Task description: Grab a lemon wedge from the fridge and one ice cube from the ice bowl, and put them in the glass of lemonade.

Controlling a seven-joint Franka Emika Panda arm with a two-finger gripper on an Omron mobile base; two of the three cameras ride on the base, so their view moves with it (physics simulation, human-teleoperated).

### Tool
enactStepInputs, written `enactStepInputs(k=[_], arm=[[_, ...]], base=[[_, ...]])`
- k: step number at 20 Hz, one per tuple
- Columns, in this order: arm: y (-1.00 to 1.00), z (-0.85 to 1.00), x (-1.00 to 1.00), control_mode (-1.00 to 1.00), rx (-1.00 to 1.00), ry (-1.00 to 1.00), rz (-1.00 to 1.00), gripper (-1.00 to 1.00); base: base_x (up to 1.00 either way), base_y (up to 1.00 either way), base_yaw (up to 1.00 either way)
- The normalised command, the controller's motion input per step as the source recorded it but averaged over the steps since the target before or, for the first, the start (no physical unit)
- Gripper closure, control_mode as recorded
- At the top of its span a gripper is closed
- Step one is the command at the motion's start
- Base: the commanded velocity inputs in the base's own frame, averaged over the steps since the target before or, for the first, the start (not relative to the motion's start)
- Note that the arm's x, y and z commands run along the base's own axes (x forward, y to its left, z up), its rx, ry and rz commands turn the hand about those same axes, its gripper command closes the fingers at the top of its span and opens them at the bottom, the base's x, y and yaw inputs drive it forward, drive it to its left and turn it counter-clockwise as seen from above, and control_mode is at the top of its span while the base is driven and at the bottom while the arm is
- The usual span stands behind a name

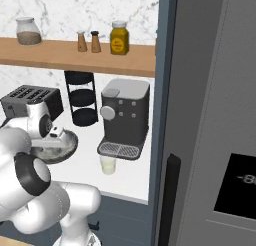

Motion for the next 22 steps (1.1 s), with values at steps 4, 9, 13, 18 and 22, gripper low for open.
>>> enactStepInputs(k=[4, 9, 13, 18, 22], arm=[[0.11, 0.04, 0.45, -1.00, -0.04, 0.07, 0.00, -1.00], [0.00, 0.00, 0.38, -1.00, 0.00, 0.02, 0.00, -1.00], [0.01, 0.00, 0.09, -1.00, 0.00, 0.01, 0.00, -1.00], [0.08, -0.18, 0.02, -1.00, 0.00, -0.01, 0.00, -1.00], [0.13, -0.41, 0.02, -1.00, 0.00, -0.06, 0.00, -1.00]], base=[[0.00, 0.00, 0.00], [0.00, 0.00, 0.00], [0.00, 0.00, 0.00], [0.00, 0.00, 0.00], [0.00, 0.00, 0.00]])
